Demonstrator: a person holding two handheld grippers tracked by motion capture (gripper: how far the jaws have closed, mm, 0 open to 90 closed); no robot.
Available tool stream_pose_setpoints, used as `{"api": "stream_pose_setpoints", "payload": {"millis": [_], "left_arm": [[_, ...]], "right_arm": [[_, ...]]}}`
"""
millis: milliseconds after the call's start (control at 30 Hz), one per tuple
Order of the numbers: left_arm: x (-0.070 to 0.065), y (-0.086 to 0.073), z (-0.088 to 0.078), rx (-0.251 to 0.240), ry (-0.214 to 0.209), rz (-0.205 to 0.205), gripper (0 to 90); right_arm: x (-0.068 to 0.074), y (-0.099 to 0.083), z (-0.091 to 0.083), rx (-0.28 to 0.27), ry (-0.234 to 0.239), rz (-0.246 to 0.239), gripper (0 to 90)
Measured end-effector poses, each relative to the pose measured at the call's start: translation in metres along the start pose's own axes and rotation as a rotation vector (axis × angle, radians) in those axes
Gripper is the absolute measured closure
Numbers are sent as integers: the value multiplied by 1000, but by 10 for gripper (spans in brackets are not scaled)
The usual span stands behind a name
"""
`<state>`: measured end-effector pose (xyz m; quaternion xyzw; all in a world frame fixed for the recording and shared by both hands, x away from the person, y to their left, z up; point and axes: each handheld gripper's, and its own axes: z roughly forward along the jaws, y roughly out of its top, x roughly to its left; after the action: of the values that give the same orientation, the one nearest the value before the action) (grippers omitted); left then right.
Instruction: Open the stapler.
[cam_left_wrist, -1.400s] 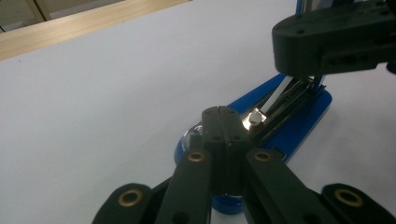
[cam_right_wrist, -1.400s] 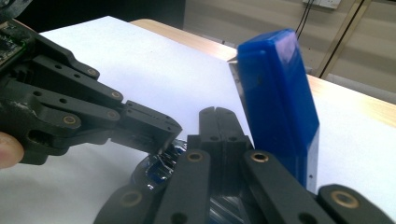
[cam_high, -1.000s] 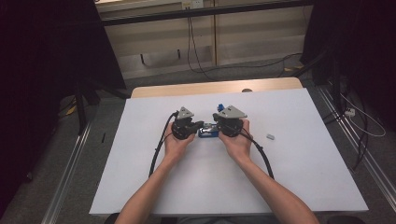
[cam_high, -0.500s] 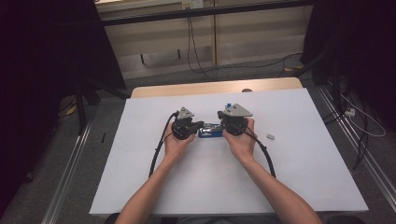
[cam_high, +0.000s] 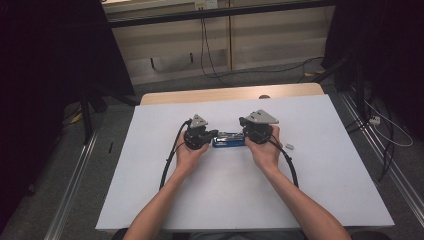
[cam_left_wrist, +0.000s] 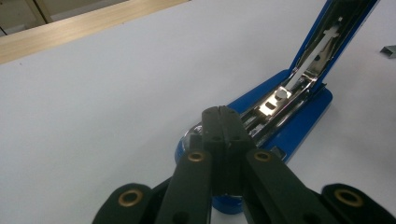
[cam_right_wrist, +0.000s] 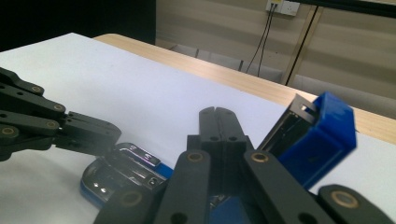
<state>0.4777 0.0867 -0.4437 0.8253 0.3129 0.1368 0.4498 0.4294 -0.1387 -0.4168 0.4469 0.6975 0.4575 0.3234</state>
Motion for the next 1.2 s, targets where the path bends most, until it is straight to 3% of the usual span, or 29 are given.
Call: {"api": "stream_pose_setpoints", "payload": {"millis": [167,400,833,1200], "left_arm": [[-1,0,0,2,7,11,900],[-1,0,0,-1,5,10,900],[-1,0,0,-2,3,7,900],[-1,0,0,-4,2,7,900]], "right_arm": [[-11,-6,-6,-8,15,1,900],[-15,-10,-9,-8,20,11,900],[-24,-13,-14,-3,-4,31,900],[-41,-16,-23,2,-21,43,900]]}}
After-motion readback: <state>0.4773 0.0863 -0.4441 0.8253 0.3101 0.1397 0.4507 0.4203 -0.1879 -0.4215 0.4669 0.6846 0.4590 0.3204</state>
